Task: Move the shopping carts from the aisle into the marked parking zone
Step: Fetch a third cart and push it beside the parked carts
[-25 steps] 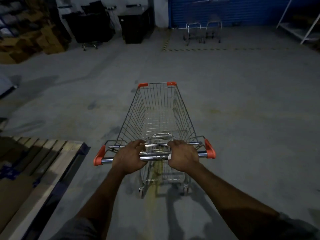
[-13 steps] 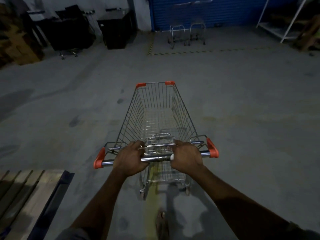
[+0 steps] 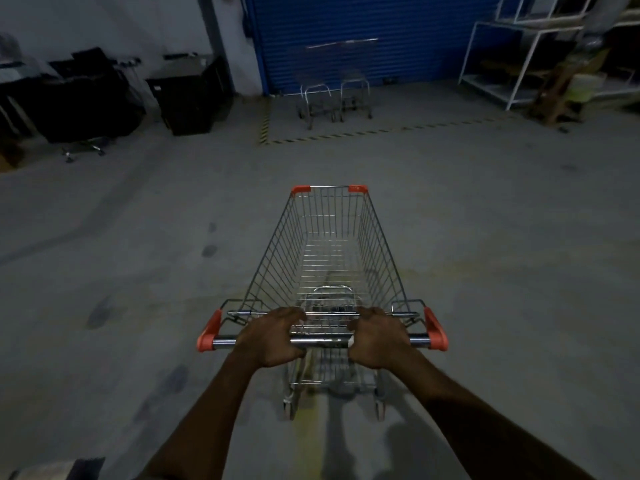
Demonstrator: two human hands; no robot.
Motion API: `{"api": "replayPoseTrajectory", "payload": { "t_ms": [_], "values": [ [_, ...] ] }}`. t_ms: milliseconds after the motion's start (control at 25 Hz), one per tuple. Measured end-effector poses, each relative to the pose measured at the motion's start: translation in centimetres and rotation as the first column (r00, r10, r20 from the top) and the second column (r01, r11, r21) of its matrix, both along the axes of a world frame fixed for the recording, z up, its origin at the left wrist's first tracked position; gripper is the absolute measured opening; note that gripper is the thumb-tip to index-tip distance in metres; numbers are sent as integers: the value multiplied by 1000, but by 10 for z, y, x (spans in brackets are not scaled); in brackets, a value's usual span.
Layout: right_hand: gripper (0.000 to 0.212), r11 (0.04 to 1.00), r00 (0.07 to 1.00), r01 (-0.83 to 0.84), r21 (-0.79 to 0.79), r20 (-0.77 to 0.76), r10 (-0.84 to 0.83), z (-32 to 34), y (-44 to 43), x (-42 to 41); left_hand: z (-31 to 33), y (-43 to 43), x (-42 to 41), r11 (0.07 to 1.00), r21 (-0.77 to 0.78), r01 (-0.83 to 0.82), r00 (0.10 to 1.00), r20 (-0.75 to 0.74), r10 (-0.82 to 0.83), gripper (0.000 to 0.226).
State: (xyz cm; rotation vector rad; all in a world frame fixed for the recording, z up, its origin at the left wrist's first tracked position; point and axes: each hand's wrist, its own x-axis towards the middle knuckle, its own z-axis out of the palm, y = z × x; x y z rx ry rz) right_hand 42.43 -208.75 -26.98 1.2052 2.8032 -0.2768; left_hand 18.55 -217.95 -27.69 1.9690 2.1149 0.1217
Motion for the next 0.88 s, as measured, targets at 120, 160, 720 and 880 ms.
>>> {"api": "replayPoseTrajectory", "payload": {
  "t_ms": [120,160,720,880],
  "values": [
    [64,999,999,38,-15,-10,-38,-1,58,-20,-2,62,-22,1000,11,19,1000,20,-19,77],
    [63,998,998,53,-24,-16,-54,-1,79,-27,-3,84,-29,1000,10,22,999,27,-22,78],
    [62,995,994,90,-44,-52,-92,3,393,-106,-1,401,-108,1000,-14,-6,1000,22,6,95],
    [68,993,992,112,-43,-50,-114,4,482,-130,-2,489,-130,1000,16,-13,1000,25,13,93]
  ]
}}
